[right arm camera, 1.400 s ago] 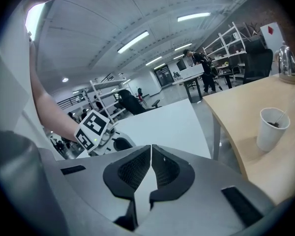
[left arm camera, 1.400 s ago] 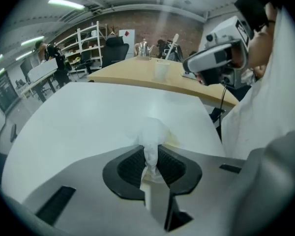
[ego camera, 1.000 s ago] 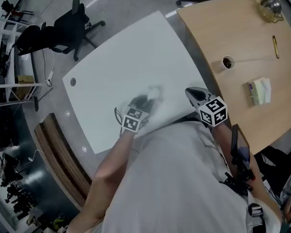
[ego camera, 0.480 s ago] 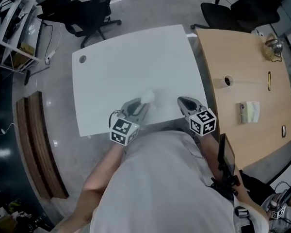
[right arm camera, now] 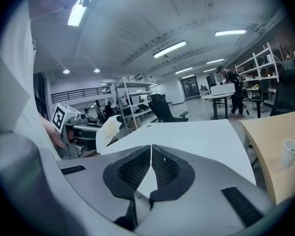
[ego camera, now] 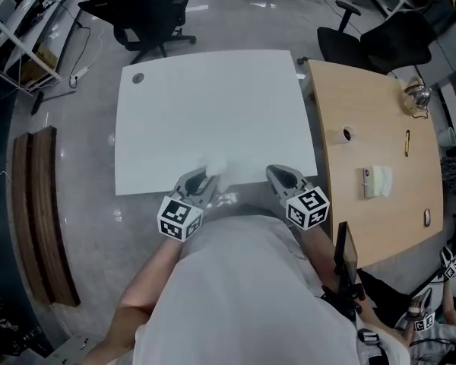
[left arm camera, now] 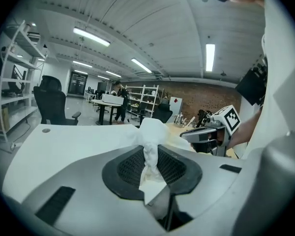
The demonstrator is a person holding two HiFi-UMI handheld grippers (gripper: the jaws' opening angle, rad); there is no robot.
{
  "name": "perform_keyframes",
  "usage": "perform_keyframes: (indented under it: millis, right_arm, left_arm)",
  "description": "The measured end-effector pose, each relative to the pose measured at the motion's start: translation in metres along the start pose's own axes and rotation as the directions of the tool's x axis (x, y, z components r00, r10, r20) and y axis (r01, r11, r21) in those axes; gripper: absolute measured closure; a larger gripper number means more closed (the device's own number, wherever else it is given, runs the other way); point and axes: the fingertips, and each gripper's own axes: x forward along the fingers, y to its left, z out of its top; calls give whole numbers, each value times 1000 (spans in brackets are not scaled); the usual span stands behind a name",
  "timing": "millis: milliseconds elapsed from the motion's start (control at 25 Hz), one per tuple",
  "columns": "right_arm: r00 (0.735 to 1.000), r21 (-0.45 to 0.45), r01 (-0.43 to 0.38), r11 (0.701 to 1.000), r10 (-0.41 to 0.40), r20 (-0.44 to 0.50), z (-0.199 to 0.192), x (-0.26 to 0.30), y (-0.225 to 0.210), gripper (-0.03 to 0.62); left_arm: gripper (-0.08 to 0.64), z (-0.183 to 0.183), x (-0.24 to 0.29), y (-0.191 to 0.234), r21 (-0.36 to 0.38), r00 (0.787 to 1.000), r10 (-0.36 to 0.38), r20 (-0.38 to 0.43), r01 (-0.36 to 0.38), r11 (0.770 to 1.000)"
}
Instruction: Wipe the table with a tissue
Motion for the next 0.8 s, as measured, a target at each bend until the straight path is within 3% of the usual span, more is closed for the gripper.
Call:
perform_keyframes:
  millis: [240, 800]
  right_arm:
    - [999, 1, 37, 999, -37, 31, -6, -25, 6, 574]
    - [995, -5, 81, 997, -81, 54, 2, -32, -4, 575]
  left_arm:
    - [497, -29, -7, -7, -26, 1000, -1, -31, 0, 1000]
    - [497, -21, 8, -12, 25, 999, -42, -32, 43, 999]
